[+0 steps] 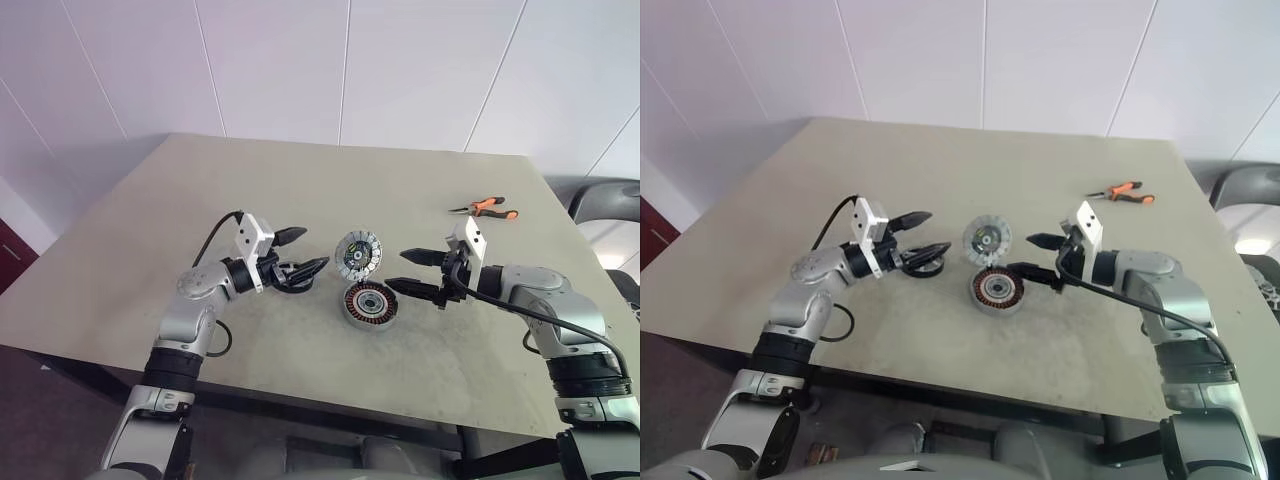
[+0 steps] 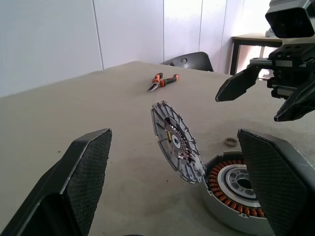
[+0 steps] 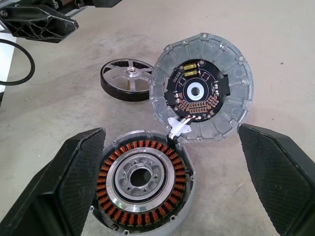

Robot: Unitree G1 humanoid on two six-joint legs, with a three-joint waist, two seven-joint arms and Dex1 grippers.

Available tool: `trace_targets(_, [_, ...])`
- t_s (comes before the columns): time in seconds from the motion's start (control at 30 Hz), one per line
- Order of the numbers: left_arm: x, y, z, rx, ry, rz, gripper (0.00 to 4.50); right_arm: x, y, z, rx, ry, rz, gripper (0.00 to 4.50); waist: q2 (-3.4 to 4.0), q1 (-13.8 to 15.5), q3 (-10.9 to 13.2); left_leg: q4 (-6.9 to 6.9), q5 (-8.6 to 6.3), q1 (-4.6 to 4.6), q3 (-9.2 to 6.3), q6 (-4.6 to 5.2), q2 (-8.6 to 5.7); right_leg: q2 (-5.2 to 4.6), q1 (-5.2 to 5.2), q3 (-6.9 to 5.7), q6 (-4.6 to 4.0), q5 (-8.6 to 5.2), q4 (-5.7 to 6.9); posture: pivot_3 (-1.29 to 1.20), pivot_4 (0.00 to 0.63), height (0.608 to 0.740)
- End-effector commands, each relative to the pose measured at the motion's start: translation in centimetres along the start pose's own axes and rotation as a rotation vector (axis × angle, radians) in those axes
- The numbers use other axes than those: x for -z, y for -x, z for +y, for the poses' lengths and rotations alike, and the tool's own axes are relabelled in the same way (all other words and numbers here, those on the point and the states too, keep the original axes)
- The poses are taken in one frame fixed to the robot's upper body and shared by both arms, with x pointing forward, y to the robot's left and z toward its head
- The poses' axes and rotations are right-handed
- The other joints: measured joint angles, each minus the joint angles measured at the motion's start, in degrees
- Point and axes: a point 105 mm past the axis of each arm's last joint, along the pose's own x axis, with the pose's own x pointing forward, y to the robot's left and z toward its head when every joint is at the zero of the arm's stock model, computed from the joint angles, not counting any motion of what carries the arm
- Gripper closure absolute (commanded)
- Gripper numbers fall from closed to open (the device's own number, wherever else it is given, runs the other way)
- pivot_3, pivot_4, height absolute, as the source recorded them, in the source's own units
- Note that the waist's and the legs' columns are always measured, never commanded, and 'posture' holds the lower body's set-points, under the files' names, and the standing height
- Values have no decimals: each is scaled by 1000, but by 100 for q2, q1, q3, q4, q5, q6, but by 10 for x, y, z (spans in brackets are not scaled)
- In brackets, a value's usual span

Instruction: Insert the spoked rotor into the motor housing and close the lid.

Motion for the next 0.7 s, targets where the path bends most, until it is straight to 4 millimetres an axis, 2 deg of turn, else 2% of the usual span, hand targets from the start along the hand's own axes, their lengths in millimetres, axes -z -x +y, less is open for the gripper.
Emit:
trace_targets(0.03, [-13, -4, 2, 12, -55, -25, 140, -14, 1, -2, 13, 50, -42, 0, 0, -1, 0, 0, 0, 0, 0, 0, 0, 0, 0, 0, 0, 0, 0, 0, 0, 740])
trace_targets(0.4, [-18, -5, -1, 20, -61, -31, 140, -15, 1, -3, 16, 53, -47, 0, 0, 0, 0, 0, 0, 0, 0, 0, 0, 0, 0, 0, 0, 0, 0, 0, 0, 740])
trace_targets(0.7, [-8, -7, 1, 18, -50, -23, 140, -15, 2, -2, 16, 53, -43, 0, 0, 0, 0, 0, 0, 1, 0, 0, 0, 0, 1, 0, -1, 1, 0, 0, 0, 740])
